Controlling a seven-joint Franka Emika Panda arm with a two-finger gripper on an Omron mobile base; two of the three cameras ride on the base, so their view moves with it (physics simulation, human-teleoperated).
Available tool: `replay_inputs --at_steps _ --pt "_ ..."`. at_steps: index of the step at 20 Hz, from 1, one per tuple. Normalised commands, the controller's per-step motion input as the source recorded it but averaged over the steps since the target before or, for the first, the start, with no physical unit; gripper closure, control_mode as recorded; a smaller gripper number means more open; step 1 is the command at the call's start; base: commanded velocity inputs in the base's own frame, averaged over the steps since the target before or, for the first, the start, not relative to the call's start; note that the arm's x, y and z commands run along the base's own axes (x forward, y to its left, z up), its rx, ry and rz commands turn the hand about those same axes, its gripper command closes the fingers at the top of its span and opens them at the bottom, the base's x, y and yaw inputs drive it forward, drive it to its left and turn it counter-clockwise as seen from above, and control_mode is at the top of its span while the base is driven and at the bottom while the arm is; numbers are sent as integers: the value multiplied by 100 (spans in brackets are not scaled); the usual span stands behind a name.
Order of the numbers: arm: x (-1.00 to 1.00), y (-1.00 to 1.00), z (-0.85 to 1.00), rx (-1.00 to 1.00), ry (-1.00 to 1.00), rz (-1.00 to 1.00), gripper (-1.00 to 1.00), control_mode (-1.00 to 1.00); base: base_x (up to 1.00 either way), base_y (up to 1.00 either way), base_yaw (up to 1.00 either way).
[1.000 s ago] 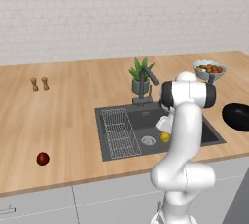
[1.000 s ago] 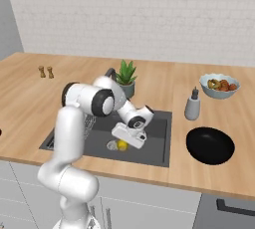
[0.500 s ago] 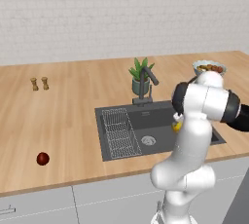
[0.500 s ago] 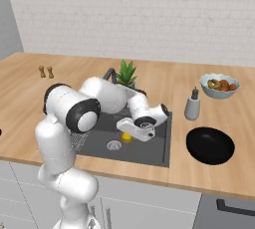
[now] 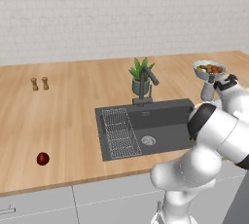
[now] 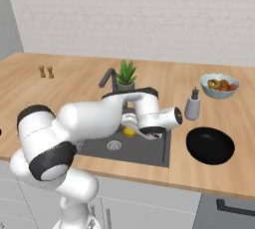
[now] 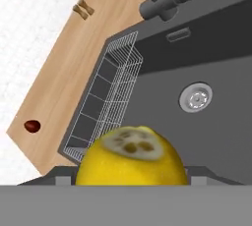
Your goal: Pick the lemon from the sink and place it in the bowl. Then pick the bowl and place it in the microwave. Then close the microwave door and press the start button.
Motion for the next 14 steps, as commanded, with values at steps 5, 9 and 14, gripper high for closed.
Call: replay_inputs --at_steps 5,9,14 --pt "-65 -38 80 -1 19 -43 100 -100 0 0 0" --pt "-26 -1 22 -23 20 -60 100 -100 0 0 0" --pt "-4 -1 -1 -44 8 -70 100 -100 0 0 0"
